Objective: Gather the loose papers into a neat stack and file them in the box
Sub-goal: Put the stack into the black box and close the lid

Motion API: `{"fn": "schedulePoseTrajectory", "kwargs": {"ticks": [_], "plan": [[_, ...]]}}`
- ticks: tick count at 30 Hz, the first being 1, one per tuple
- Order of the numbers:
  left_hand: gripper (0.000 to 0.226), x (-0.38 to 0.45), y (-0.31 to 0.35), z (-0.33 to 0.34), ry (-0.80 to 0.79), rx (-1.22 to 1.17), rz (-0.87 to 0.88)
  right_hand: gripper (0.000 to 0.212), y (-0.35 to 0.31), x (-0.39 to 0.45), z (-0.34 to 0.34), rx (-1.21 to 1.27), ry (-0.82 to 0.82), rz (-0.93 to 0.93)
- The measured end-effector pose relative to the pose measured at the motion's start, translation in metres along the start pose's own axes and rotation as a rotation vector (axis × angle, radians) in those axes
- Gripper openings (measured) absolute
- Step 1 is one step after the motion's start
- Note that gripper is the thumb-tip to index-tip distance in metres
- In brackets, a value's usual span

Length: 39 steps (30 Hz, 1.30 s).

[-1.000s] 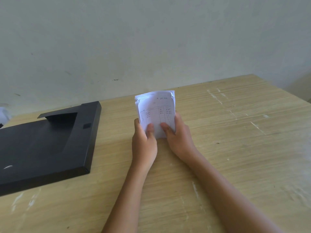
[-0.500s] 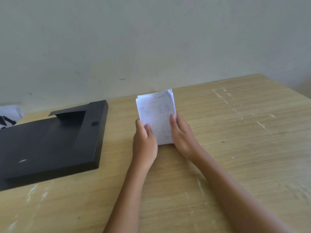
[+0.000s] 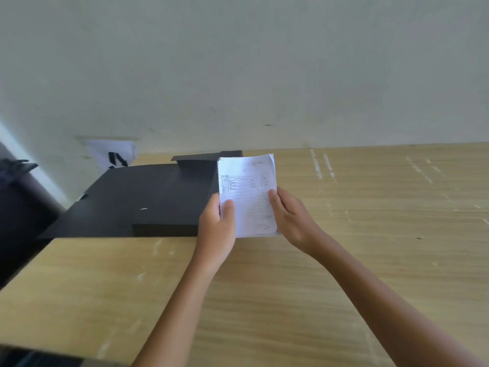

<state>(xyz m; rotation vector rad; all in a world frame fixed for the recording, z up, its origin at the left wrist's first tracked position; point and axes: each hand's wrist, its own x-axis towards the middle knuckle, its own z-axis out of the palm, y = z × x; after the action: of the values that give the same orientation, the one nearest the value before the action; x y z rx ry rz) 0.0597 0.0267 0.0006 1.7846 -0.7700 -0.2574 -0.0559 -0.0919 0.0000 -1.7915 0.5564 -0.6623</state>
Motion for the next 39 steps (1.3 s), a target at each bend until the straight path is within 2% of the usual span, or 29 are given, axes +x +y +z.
{"fn": "schedulePoseTrajectory", "kwargs": {"ticks": [3,7,11,14,19,21,23,31,33,39], "plan": [[0.026,0.016,-0.011,-0.044,0.023,0.034,-0.007,0.042,-0.002,0.014,0.024,-0.128,-0.025,-0.049],[0.026,0.044,-0.026,-0.099,0.129,0.146,-0.065,0.033,0.009,0.019,0.057,-0.467,-0.027,-0.233],[0.026,0.074,-0.050,-0.132,0.193,0.165,-0.182,0.055,0.022,0.014,0.086,-0.674,-0.146,-0.262],[0.026,0.096,-0.058,-0.139,0.221,0.182,-0.225,0.056,0.029,0.017,0.092,-0.782,-0.143,-0.299],[0.026,0.141,-0.057,-0.129,0.236,0.079,-0.286,0.051,0.032,0.022,0.094,-0.752,-0.148,-0.282],[0.031,0.155,-0.054,-0.120,0.198,-0.033,-0.346,0.051,0.034,0.023,0.093,-0.752,-0.137,-0.294],[0.025,0.166,-0.057,-0.111,0.121,-0.019,-0.379,0.050,0.035,0.023,0.093,-0.743,-0.127,-0.304],[0.013,0.180,-0.088,-0.098,-0.001,0.570,-0.348,0.047,0.042,0.023,0.094,-0.726,-0.089,-0.351],[0.026,0.180,-0.086,-0.096,-0.009,0.673,-0.328,0.046,0.042,0.024,0.094,-0.727,-0.089,-0.355],[0.033,0.176,-0.075,-0.080,-0.100,0.787,-0.253,0.048,0.042,0.024,0.094,-0.729,-0.079,-0.344]]}}
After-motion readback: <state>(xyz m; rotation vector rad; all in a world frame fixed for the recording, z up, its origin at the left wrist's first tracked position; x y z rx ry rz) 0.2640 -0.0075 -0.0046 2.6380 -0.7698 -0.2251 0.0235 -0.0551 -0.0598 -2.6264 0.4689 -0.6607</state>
